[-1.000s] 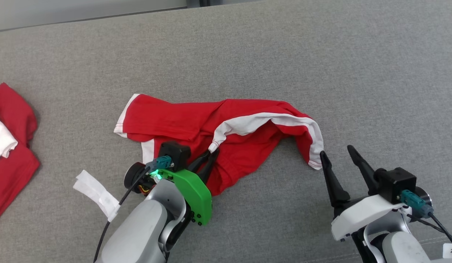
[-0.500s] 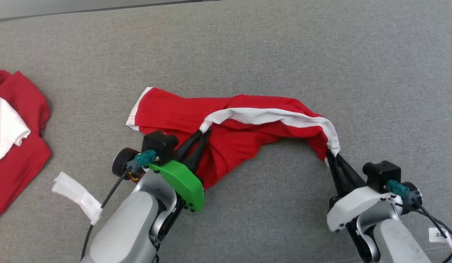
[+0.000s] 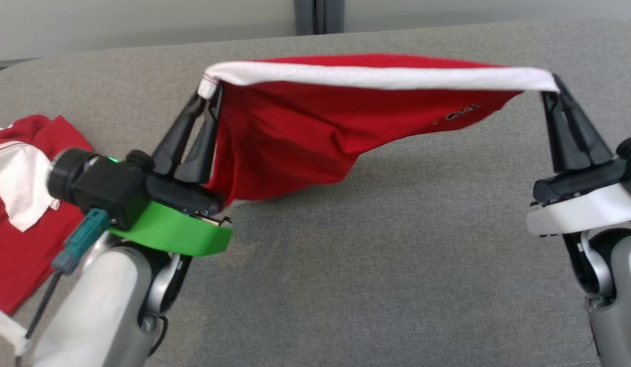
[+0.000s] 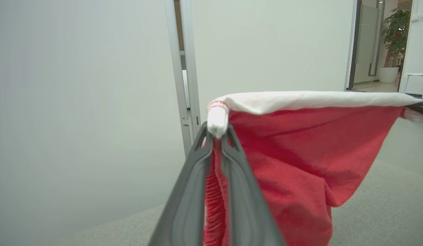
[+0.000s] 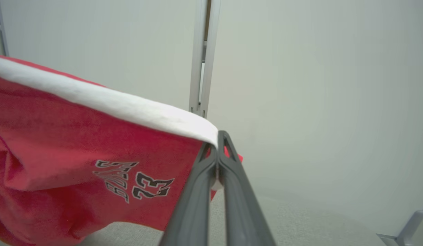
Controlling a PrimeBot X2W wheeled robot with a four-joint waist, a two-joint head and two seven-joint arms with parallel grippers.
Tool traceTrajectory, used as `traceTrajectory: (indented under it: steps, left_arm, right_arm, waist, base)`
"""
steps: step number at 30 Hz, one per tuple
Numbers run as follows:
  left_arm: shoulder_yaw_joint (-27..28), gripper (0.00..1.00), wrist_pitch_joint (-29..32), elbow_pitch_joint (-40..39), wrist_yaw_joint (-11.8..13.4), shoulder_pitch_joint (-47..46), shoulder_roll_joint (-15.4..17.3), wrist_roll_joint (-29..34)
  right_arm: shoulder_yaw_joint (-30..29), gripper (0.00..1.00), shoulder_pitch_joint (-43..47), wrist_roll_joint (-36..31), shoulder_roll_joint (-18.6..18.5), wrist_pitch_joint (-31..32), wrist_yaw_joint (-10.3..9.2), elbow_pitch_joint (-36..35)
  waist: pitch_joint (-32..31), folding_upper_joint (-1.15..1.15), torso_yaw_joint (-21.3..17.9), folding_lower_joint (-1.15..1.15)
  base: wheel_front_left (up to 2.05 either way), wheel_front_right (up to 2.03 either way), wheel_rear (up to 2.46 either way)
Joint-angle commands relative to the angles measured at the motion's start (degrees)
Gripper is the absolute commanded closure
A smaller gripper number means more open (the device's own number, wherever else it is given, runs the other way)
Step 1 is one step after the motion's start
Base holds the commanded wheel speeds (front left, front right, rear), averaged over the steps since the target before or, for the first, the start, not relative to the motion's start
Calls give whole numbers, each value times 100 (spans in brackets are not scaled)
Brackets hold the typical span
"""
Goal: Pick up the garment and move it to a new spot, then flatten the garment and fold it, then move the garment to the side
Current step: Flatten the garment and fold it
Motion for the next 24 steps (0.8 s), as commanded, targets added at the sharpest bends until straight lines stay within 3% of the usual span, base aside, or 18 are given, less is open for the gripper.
traceTrajectory:
  steps: [1, 7, 13, 19, 24]
  left_arm:
    - [111, 100, 6, -234, 74, -142, 120, 95]
    - [542, 100, 173, -1353, 297, -391, 492, 264]
    - [697, 100, 399, -1796, 396, -543, 583, 234]
    - [649, 100, 365, -1355, 227, -831, 388, -80]
    - [668, 100, 38, -461, -85, -1487, 101, -395]
  right_arm:
    - [-27, 100, -124, -47, -72, 159, 1, -249]
    - [-322, 100, -582, 3, -396, 903, -3, -1358]
    - [-480, 100, -827, 190, -566, 1308, -5, -1731]
    - [-540, 100, -1144, 390, -527, 1355, -5, -1589]
    - [-541, 100, -1792, 552, -551, 1250, -5, -1203]
  waist:
    - [-158, 0, 38, 0]
    - [-330, 0, 39, 0]
    - [-288, 0, 50, 0]
    - [74, 0, 49, 0]
    - [661, 0, 60, 0]
  base:
    - [0, 0, 0]
    - [0, 0, 0]
    - [0, 0, 0]
    - [0, 0, 0]
    - [0, 0, 0]
